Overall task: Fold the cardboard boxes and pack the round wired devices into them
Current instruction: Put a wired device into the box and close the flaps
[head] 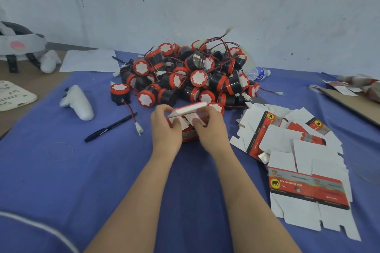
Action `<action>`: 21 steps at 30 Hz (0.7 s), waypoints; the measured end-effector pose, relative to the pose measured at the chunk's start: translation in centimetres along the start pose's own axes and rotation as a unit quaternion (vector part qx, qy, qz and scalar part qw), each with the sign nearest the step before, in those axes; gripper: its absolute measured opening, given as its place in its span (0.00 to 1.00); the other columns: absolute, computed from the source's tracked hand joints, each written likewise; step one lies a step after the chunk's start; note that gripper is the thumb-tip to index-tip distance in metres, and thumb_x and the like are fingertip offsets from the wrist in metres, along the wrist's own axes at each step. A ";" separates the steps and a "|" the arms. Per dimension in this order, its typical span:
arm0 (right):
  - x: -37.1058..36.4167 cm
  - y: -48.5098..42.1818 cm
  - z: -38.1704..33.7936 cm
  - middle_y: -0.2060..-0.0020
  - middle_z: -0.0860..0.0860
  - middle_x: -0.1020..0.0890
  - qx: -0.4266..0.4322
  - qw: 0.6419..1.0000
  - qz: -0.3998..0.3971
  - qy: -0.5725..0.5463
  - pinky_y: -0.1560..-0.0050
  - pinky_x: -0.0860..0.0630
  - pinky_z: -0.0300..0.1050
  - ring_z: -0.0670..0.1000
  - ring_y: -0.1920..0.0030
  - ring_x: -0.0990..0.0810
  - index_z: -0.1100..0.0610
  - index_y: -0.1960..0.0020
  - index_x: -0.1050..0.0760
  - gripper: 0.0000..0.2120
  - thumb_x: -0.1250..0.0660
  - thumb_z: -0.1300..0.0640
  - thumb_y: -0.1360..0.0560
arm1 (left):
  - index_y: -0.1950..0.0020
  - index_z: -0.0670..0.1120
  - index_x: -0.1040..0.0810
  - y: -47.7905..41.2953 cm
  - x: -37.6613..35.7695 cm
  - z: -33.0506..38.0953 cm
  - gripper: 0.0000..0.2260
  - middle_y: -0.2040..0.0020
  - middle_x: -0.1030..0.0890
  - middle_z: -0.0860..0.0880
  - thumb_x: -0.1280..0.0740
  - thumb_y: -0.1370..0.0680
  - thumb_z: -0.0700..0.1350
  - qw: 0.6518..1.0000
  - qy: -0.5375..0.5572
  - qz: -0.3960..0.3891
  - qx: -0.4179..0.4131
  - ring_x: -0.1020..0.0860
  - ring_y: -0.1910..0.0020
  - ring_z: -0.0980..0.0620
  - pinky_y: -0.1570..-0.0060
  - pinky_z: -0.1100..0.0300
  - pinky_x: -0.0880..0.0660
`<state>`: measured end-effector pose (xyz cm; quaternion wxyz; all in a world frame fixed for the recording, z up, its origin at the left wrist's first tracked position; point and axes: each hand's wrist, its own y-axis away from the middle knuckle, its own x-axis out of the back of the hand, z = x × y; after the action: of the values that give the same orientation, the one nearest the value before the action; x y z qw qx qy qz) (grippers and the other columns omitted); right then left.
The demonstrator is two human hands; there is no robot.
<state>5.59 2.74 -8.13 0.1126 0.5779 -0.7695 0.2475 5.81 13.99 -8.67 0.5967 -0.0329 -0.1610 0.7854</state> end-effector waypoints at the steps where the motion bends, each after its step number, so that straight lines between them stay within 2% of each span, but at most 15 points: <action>1: 0.1 -0.1 0.1 0.40 0.53 0.27 -0.008 1.000 0.002 -0.011 0.54 0.31 0.29 0.49 0.46 0.26 0.55 0.35 0.31 0.16 0.35 0.58 0.22 | 0.54 0.52 0.31 0.0 0.2 0.2 0.13 0.44 0.27 0.50 0.43 0.21 0.34 1.000 0.022 -0.008 0.000 0.29 0.61 0.55 0.68 0.67 0.32; 2: 0.2 -0.2 0.2 0.38 0.53 0.28 -0.017 0.999 0.003 -0.030 0.53 0.30 0.31 0.49 0.46 0.25 0.55 0.33 0.33 0.19 0.35 0.58 0.22 | 0.57 0.53 0.29 0.1 0.4 0.5 0.14 0.46 0.24 0.53 0.44 0.21 0.34 0.998 0.052 -0.019 0.006 0.28 0.59 0.55 0.65 0.64 0.30; 3: 0.3 -0.2 0.2 0.39 0.51 0.28 -0.024 0.999 0.001 -0.047 0.55 0.30 0.28 0.46 0.48 0.24 0.53 0.31 0.35 0.21 0.35 0.59 0.22 | 0.59 0.52 0.28 0.2 0.5 0.7 0.15 0.47 0.22 0.55 0.45 0.21 0.35 0.996 0.086 -0.030 0.018 0.26 0.56 0.55 0.61 0.61 0.28; 5: 0.3 0.0 0.2 0.46 0.47 0.25 -0.026 0.998 -0.010 -0.059 0.64 0.31 0.23 0.40 0.56 0.26 0.49 0.30 0.35 0.22 0.39 0.62 0.22 | 0.59 0.49 0.23 0.4 0.5 1.2 0.11 0.50 0.19 0.56 0.42 0.22 0.40 0.988 0.133 -0.052 0.053 0.23 0.50 0.53 0.55 0.56 0.25; 7: 0.3 0.1 0.3 0.52 0.44 0.24 -0.009 0.998 -0.018 -0.053 0.67 0.31 0.24 0.40 0.59 0.26 0.46 0.33 0.30 0.22 0.42 0.65 0.22 | 0.55 0.46 0.21 0.4 0.5 1.2 0.08 0.52 0.19 0.55 0.39 0.23 0.45 0.991 0.102 -0.071 0.059 0.23 0.50 0.52 0.53 0.55 0.25; 8: 0.4 0.1 0.3 0.51 0.45 0.24 -0.003 0.998 -0.028 -0.051 0.66 0.31 0.24 0.40 0.58 0.26 0.47 0.36 0.28 0.21 0.43 0.66 0.23 | 0.53 0.45 0.23 0.4 0.4 0.9 0.06 0.51 0.21 0.53 0.38 0.22 0.45 0.995 0.054 -0.081 0.035 0.23 0.50 0.52 0.53 0.57 0.26; 10: 1.0 0.1 0.3 0.48 0.45 0.24 0.004 0.996 -0.066 -0.053 0.62 0.30 0.23 0.39 0.54 0.25 0.48 0.38 0.25 0.20 0.42 0.66 0.23 | 0.45 0.46 0.26 0.4 0.2 0.2 0.05 0.43 0.25 0.51 0.38 0.20 0.43 0.995 -0.025 -0.096 -0.010 0.27 0.46 0.53 0.49 0.61 0.29; 12: 1.8 0.0 0.4 0.45 0.44 0.23 -0.006 0.988 -0.126 -0.094 0.53 0.28 0.27 0.40 0.48 0.24 0.46 0.39 0.26 0.19 0.40 0.65 0.23 | 0.35 0.46 0.29 0.3 0.1 -0.3 0.12 0.37 0.31 0.51 0.40 0.18 0.43 0.993 -0.063 -0.099 -0.028 0.31 0.41 0.55 0.46 0.67 0.34; 14: 2.2 0.1 0.5 0.41 0.45 0.23 -0.028 0.972 -0.189 -0.137 0.43 0.26 0.36 0.44 0.42 0.24 0.46 0.37 0.26 0.19 0.39 0.63 0.23 | 0.32 0.44 0.31 0.2 0.2 -0.6 0.14 0.33 0.34 0.49 0.42 0.17 0.44 0.992 -0.089 -0.086 -0.036 0.33 0.37 0.54 0.46 0.73 0.39; 15: 2.2 0.2 0.5 0.40 0.46 0.23 -0.022 0.972 -0.198 -0.125 0.42 0.26 0.35 0.44 0.42 0.24 0.48 0.35 0.27 0.18 0.39 0.62 0.23 | 0.32 0.44 0.30 0.1 0.2 -0.6 0.14 0.32 0.34 0.48 0.42 0.17 0.45 0.992 -0.094 -0.078 -0.035 0.33 0.37 0.54 0.47 0.75 0.40; 18: 1.9 0.3 0.4 0.40 0.43 0.26 0.028 0.988 -0.141 -0.057 0.50 0.29 0.26 0.40 0.44 0.26 0.49 0.32 0.29 0.17 0.38 0.57 0.20 | 0.35 0.45 0.27 -0.1 0.4 -0.7 0.14 0.35 0.31 0.49 0.39 0.18 0.48 0.995 -0.061 -0.071 -0.025 0.31 0.41 0.56 0.49 0.76 0.36; 21: 1.8 0.3 0.6 0.42 0.42 0.25 0.035 0.995 -0.080 -0.055 0.51 0.28 0.27 0.43 0.42 0.27 0.48 0.33 0.28 0.16 0.38 0.55 0.20 | 0.33 0.48 0.29 -0.1 0.5 -0.6 0.16 0.38 0.31 0.53 0.35 0.20 0.47 0.994 -0.055 -0.091 -0.027 0.30 0.40 0.57 0.43 0.67 0.33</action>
<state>4.82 1.01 -7.91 0.0694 0.6539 -0.7165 0.2330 5.92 14.65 -9.14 0.6548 0.0088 -0.2171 0.7239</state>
